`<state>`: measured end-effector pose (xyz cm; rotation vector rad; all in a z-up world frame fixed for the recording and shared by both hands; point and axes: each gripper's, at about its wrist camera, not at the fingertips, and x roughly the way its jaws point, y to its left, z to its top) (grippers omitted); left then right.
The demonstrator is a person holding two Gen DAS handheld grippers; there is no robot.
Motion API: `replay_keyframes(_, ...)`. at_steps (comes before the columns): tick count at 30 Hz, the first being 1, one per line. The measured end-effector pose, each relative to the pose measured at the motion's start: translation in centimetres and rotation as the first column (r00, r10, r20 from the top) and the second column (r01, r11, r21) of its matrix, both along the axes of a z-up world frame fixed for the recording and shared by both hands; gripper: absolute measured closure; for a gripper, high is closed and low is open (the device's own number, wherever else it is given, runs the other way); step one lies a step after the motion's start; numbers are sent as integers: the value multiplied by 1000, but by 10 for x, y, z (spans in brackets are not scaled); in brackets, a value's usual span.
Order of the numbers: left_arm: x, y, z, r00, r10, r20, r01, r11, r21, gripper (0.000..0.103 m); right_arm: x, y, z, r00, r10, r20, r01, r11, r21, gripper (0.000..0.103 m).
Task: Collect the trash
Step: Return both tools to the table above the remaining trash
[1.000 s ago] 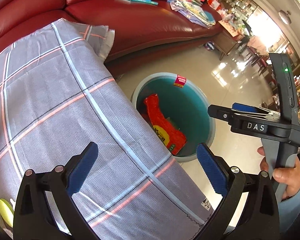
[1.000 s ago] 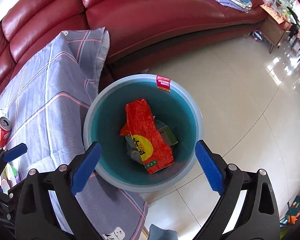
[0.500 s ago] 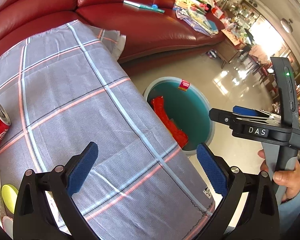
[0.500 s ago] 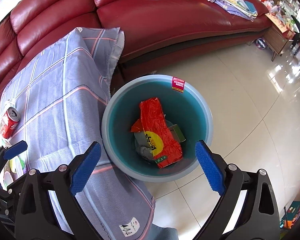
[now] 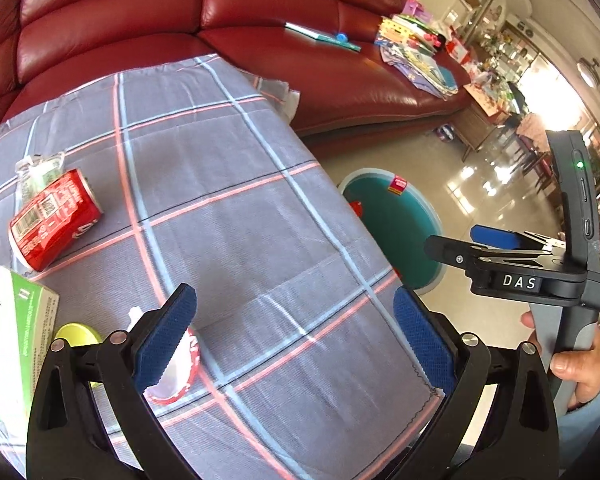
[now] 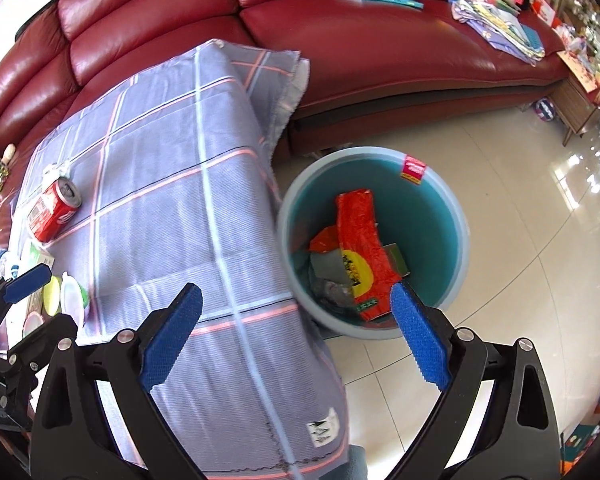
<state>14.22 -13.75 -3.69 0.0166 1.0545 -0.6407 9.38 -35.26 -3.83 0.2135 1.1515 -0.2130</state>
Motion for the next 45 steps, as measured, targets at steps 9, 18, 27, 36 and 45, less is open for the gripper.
replay_keyframes(9,-4,91,-3,991,134,20,-135,989,61,4,18,77,-1,990,140,-13,-139,990,22,12)
replay_keyframes(18,-5,195,-16,953,302,23,-302,944,131,4,30,154,-24,959,278,-57,-273,958,87,12)
replay_keyframes(27,2,241,-40,928,371,-10,-364,915,172,4,36,179,-45,952,293,-82,-281,950,132,12)
replay_keyframes(36,14,224,-55,944,328,-24,-318,929,187,4,41,181,-50,954,289,-83,-277,952,127,12)
replay_keyframes(45,15,221,-65,950,307,-61,-299,947,118,6,42,184,-51,952,294,-81,-281,950,139,12)
